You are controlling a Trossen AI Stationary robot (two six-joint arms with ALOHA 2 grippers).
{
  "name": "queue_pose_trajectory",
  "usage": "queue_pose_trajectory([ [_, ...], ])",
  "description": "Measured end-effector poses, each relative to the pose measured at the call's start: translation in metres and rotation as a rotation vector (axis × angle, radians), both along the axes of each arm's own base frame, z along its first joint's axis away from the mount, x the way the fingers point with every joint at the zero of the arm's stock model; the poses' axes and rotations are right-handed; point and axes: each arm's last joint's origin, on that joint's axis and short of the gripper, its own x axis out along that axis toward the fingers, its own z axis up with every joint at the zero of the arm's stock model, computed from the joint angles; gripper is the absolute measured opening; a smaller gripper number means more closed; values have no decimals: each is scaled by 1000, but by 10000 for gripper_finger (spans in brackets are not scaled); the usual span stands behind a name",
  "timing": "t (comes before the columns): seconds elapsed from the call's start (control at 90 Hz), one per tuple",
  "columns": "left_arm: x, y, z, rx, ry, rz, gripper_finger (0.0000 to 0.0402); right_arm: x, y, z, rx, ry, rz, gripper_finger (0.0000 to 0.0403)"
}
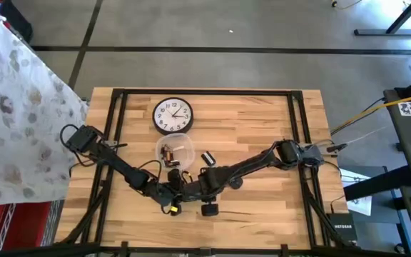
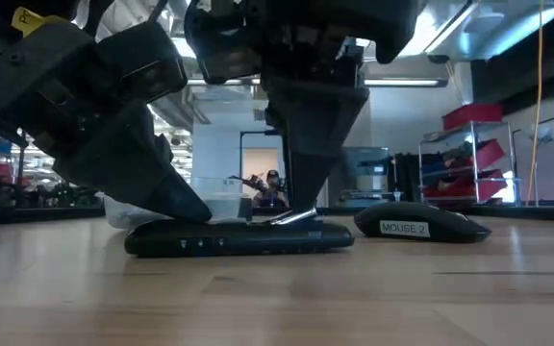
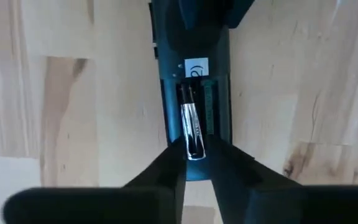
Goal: Insert battery
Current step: Insert the silver battery into the remote control
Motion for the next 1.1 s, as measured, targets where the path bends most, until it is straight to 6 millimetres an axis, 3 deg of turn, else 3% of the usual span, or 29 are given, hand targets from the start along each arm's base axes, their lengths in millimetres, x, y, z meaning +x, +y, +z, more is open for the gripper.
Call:
queue_pose_trajectory([
  [0.111, 0, 0, 0, -5, 0, 4, 75, 0, 0, 0, 1, -1, -1, 4],
  [0.933, -1, 0, -1, 17, 2, 1, 75, 13, 7, -18, 68, -85, -56, 0],
  [1.1, -1, 0, -1, 8, 5, -1, 75, 11, 5, -4, 37, -124, -69, 0],
])
